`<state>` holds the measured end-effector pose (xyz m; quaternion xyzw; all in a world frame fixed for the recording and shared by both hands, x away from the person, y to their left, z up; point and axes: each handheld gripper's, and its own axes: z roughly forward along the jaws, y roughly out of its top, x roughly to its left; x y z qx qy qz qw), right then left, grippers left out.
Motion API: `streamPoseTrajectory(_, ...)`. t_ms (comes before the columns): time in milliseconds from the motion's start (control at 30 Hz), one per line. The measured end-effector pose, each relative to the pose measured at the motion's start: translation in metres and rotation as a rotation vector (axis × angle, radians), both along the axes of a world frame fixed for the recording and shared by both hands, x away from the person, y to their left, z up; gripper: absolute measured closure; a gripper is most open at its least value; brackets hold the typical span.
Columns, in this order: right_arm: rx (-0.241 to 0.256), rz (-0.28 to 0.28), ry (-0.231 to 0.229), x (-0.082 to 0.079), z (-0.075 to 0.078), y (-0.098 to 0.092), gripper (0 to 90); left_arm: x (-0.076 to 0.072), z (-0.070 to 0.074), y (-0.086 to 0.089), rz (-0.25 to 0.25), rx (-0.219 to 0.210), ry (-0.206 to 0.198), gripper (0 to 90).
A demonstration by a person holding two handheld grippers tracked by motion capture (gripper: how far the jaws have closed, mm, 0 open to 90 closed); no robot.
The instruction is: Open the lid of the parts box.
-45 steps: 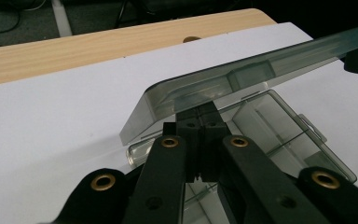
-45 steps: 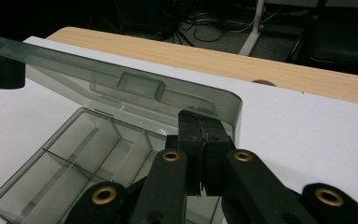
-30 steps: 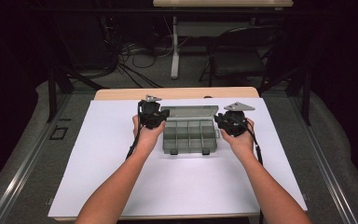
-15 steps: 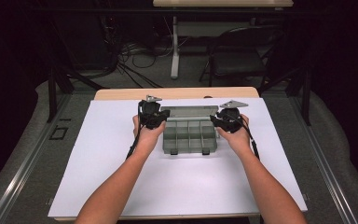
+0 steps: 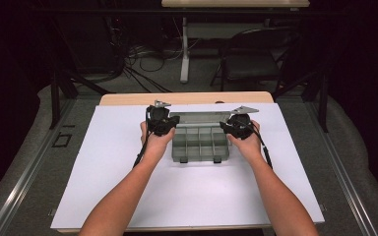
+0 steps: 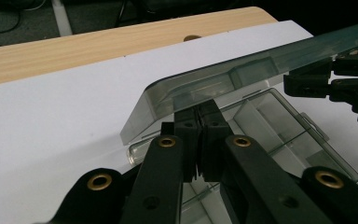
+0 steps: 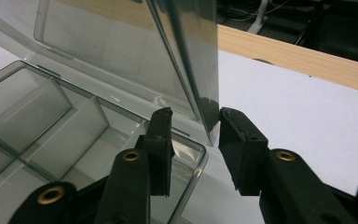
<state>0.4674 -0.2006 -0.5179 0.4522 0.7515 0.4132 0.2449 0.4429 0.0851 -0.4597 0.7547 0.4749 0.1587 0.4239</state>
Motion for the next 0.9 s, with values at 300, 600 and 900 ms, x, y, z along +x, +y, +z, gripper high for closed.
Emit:
streamPoseTrajectory(300, 0.009, -0.006, 0.008, 0.001, 0.000, -0.007, 81.1, 0.000, 0.000, 0.000, -0.015, 0.000, 0.007, 85.3)
streamPoseTrajectory(600, -0.001, -0.017, 0.001, 0.002, -0.001, -0.006, 82.7, -0.001, -0.003, 0.001, -0.018, 0.007, 0.021, 82.8)
streamPoseTrajectory(900, 0.001, -0.023, 0.002, 0.002, 0.000, -0.006, 83.0, -0.006, -0.022, -0.007, -0.072, 0.065, 0.091, 68.6)
